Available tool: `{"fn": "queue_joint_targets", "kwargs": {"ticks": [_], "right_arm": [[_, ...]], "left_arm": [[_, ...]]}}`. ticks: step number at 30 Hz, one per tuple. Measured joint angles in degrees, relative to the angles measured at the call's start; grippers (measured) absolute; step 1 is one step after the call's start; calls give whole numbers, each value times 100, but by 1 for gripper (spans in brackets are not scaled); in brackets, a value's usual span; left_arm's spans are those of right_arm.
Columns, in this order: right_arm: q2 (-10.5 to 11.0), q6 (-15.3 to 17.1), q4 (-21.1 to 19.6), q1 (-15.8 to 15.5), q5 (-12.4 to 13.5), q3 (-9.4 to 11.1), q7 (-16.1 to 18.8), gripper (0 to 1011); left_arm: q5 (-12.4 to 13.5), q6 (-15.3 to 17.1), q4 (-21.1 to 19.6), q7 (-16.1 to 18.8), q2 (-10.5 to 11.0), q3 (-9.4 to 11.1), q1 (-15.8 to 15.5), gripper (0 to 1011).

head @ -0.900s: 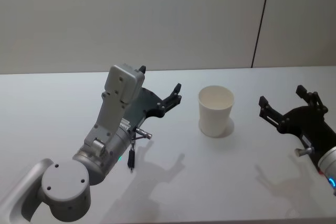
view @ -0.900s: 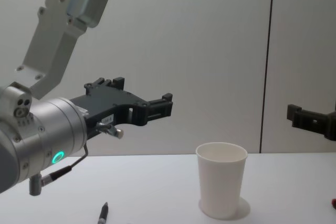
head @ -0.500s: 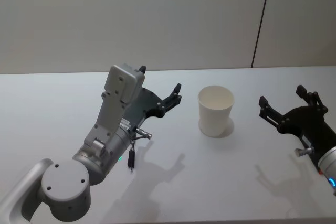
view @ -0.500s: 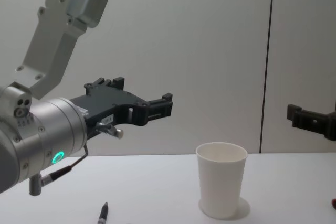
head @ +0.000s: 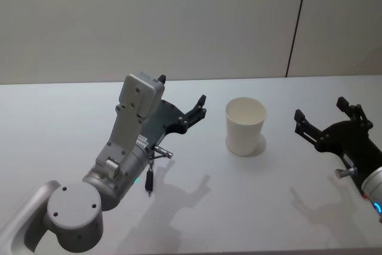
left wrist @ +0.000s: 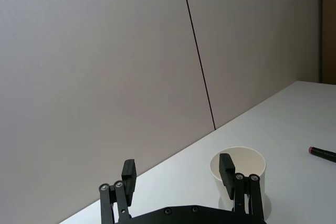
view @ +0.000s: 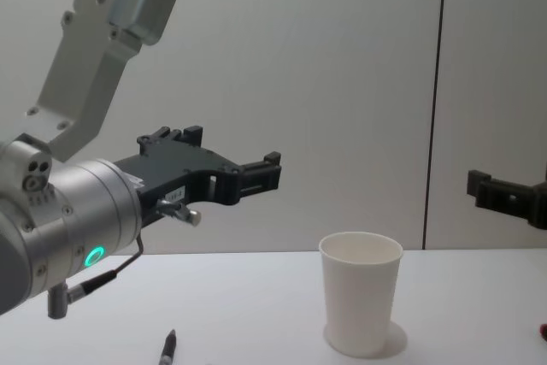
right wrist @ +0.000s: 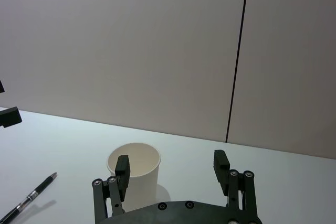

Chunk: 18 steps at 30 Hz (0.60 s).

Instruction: Place the pen into the pen holder.

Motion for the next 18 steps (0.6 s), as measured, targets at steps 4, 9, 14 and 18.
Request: {"fn": "queue_joint_targets", "kwargs": {"ticks": [4,9,14,18], "right_arm": [[-3,2,0,0,0,0,0,1002],[-12,50,-12,-3,-36,-7,-21,1001],[-26,214,-51,-3,-129,-20,-82,1001],[-42,459,-115,12,-216,-28,-143,1001]], "left_arm": [[0,0,0,0,0,0,0,1004],[0,0,0,0,0,0,0,1004],[0,0,0,0,0,0,0,1004],[0,0,0,0,0,0,0,1004]]}}
